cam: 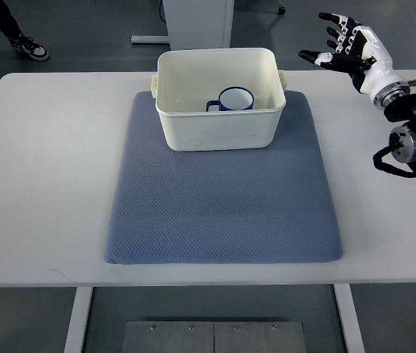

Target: Place cup in box with right hand

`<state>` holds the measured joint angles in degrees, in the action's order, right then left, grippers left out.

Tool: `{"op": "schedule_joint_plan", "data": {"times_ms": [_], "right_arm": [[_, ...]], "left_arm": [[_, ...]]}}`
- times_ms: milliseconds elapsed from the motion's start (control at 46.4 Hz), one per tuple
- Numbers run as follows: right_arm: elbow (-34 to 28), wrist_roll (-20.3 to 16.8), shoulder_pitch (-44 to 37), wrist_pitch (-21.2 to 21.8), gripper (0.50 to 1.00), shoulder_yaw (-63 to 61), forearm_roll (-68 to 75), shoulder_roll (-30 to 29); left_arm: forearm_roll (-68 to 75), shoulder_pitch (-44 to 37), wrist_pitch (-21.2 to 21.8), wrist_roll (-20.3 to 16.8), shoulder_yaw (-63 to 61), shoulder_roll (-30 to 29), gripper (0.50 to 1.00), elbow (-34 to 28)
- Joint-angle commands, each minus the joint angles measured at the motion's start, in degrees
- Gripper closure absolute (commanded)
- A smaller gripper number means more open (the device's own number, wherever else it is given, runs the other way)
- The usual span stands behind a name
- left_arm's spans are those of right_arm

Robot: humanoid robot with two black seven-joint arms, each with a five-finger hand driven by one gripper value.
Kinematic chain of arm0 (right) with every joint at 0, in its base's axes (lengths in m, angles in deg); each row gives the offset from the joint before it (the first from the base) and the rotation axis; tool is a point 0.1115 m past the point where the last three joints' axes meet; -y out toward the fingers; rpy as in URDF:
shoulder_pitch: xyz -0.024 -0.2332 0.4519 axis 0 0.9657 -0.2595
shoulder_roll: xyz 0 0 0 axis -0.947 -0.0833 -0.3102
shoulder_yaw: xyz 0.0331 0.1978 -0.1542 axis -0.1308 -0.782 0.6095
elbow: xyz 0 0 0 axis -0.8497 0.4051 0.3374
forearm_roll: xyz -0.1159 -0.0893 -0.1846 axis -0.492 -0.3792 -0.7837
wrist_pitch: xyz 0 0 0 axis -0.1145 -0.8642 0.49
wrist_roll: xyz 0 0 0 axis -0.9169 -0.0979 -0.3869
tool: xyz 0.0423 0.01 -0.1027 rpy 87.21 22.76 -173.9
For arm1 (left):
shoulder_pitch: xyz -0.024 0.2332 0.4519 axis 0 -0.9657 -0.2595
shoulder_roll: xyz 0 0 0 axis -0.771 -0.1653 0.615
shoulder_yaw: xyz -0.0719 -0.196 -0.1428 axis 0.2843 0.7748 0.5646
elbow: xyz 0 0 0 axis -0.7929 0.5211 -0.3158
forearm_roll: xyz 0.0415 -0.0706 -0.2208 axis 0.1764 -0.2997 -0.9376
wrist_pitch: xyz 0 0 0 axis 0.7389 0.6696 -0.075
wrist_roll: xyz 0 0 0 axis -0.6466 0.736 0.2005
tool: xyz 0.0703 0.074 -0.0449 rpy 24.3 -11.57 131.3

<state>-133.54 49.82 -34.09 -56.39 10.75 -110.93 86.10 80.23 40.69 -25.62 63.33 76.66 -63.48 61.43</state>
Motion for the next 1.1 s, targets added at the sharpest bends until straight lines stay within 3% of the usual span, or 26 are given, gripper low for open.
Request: {"op": "schedule_joint_plan", "data": {"times_ms": [0, 302, 1078], "right_arm": [[0.06, -0.5, 1.75, 2.22, 0.502, -3.91, 0.02, 0.26], [0.14, -6.57, 7.91, 4.07, 0.5, -19.04, -0.07, -3.78], [1.37, -6.22, 15.73, 4.33, 0.5, -32.76, -0.15, -15.03]], "left_arm": [[0.0, 0.01, 0.0, 0.0, -0.02, 0.0, 0.5, 0.0], [0.0, 0.01, -0.01, 0.0, -0.02, 0.0, 0.5, 0.0], [0.0, 0.01, -0.01, 0.0, -0.02, 0.0, 0.5, 0.0]]}}
